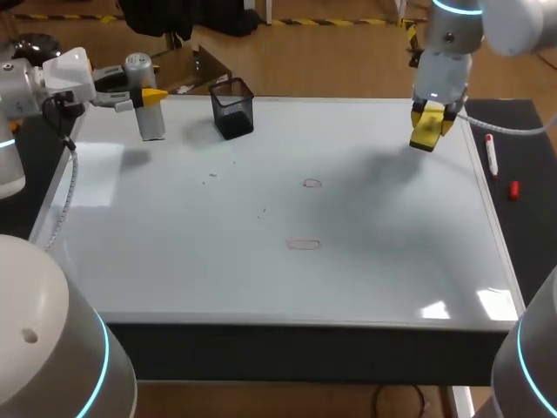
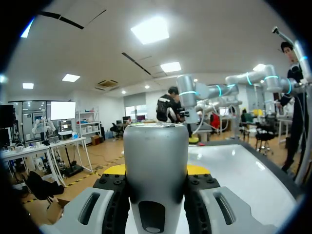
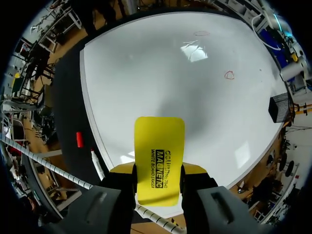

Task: Pick up the inspection probe, press it on each red-marked spot on the whiteboard one by one, put down the probe, pick up the eraser, and wipe off all the red marks.

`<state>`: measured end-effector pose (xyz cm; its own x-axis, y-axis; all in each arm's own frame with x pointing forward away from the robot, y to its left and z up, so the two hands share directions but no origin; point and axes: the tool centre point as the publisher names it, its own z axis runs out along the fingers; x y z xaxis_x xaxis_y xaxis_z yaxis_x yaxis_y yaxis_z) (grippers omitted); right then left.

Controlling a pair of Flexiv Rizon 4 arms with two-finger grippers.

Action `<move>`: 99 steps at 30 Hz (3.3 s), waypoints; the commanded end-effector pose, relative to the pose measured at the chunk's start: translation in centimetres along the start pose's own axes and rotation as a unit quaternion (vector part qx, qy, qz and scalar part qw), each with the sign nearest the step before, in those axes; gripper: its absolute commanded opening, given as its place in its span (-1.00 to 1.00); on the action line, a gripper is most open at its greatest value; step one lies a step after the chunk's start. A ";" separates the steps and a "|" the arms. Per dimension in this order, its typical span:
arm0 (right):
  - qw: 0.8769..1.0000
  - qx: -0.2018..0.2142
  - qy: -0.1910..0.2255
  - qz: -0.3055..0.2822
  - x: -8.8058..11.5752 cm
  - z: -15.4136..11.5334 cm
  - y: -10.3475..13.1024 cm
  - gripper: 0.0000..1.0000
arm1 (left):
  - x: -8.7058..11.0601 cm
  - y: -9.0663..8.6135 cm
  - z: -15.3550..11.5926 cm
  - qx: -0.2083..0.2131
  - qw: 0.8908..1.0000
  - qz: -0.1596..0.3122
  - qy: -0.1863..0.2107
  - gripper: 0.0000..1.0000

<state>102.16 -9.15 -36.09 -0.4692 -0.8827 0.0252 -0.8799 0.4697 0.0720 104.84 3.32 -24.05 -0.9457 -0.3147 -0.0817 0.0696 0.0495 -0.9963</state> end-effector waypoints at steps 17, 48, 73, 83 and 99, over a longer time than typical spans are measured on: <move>1.000 0.001 0.003 0.002 0.2 -0.2 -0.4 -1.00 | 0.1 -0.1 0.0 0.001 1.000 0.001 -0.002 -1.00; 1.000 0.001 0.003 0.002 0.2 -0.2 -0.4 -1.00 | 12.9 -3.4 13.0 0.050 0.987 -0.024 0.154 -1.00; 1.000 0.001 0.003 0.002 0.2 -0.2 -0.4 -1.00 | 21.1 -1.7 26.4 0.047 0.958 -0.029 0.283 -1.00; 1.000 0.001 0.003 0.002 0.2 -0.2 -0.4 -1.00 | 21.3 0.1 27.6 0.057 0.960 -0.029 0.272 -1.00; 1.000 0.001 0.003 0.002 0.2 -0.2 -0.4 -1.00 | 20.5 2.4 28.0 0.058 0.964 -0.029 0.258 -1.00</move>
<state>102.34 -9.42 -35.97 -0.4750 -0.8795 0.0274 -0.8768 0.4757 0.0701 94.19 -29.52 -28.62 -0.9800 0.1968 -0.0304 0.0173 -0.0675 -0.9976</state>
